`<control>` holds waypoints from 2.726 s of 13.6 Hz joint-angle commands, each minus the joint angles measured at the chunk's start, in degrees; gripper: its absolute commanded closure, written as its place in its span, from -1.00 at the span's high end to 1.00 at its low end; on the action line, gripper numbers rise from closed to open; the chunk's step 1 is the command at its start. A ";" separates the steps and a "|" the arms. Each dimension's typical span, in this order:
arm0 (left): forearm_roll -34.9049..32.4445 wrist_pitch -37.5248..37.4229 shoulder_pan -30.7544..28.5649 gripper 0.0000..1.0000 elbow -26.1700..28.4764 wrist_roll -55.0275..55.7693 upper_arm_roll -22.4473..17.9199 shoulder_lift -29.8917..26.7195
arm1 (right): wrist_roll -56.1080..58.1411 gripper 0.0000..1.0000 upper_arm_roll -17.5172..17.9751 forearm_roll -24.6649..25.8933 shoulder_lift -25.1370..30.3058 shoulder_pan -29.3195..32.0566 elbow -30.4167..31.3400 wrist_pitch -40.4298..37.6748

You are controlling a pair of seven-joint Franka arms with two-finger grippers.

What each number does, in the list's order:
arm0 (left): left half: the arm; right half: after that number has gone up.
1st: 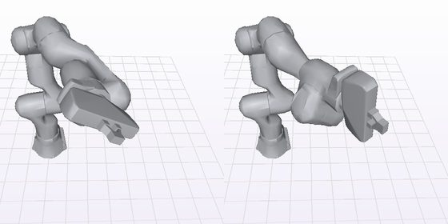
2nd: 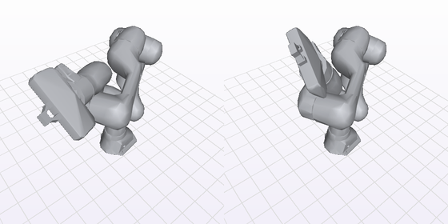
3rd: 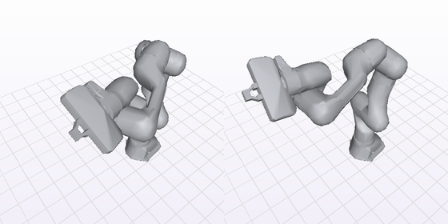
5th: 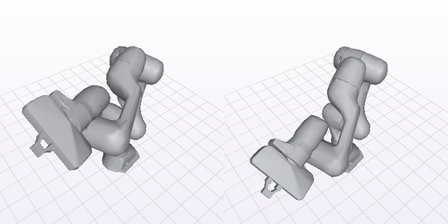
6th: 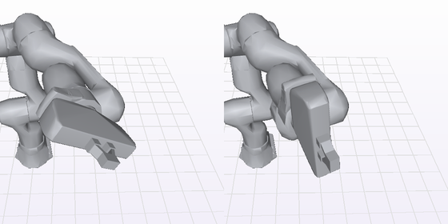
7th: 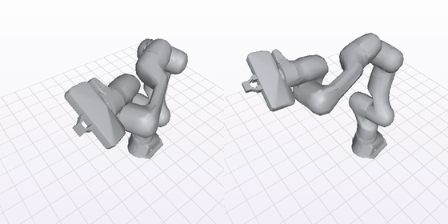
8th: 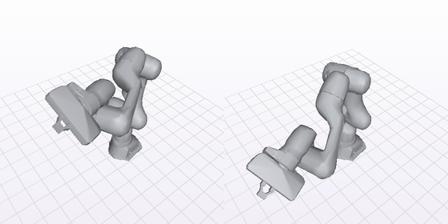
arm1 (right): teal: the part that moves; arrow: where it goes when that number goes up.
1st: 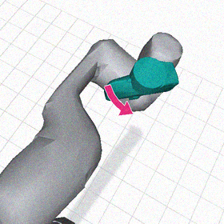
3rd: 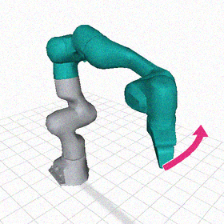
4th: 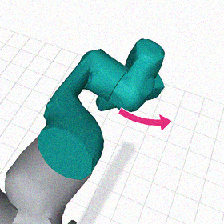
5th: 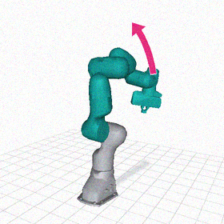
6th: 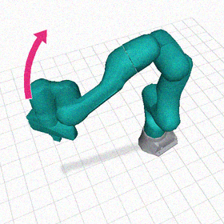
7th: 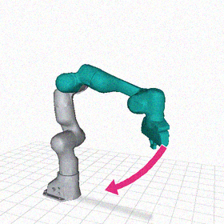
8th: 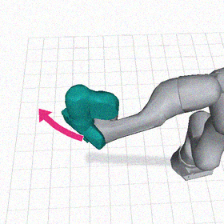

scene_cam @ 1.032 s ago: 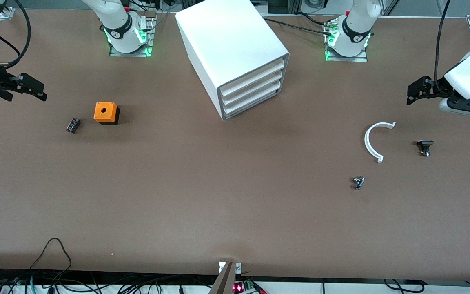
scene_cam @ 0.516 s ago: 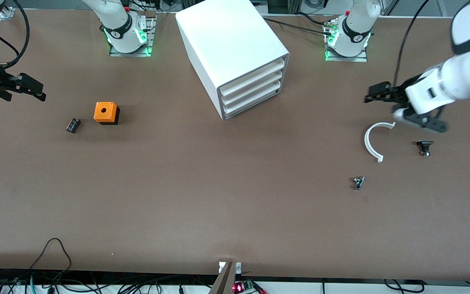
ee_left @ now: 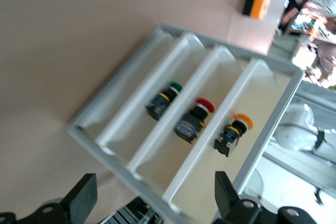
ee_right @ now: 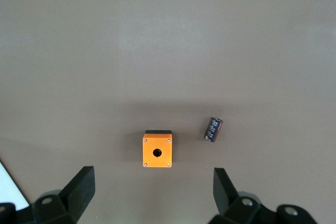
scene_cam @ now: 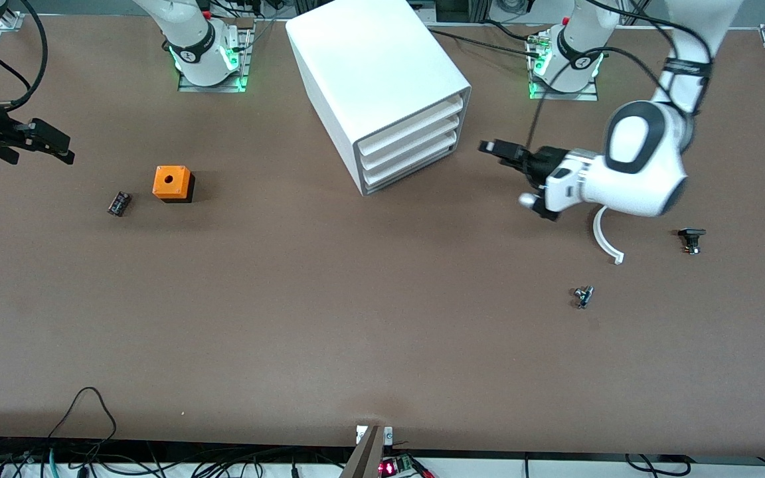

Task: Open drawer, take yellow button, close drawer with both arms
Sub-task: 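Move the left gripper to the white cabinet's drawer handle, then close the left gripper on the drawer handle, then release the handle with the left gripper while the right gripper reaches the drawer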

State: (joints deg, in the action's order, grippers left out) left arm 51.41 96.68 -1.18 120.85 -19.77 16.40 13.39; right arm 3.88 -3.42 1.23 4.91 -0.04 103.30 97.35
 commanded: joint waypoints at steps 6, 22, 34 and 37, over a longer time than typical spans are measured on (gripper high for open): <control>10.11 9.06 -0.31 0.80 7.73 -1.33 12.87 0.06 | 0.70 1.00 -0.36 -0.79 -1.22 0.13 -0.82 -1.99; 9.05 22.67 -4.09 0.29 3.25 -1.85 4.26 -0.64 | 0.34 1.00 -0.27 -3.15 -3.76 0.22 -1.70 -1.73; -22.73 21.05 -5.50 1.00 -7.20 -1.68 -9.61 -11.61 | 8.95 1.00 0.96 -7.36 -17.82 -16.91 -13.55 1.61; -37.82 11.02 -5.41 1.00 -12.55 -0.89 -13.67 -16.36 | 10.44 1.00 5.60 -15.37 -22.12 -17.71 -19.26 1.43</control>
State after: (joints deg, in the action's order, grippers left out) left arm 22.08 112.94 -6.54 111.23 -21.75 3.95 0.36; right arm 11.82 -0.34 -10.95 -13.20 -17.97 89.65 100.50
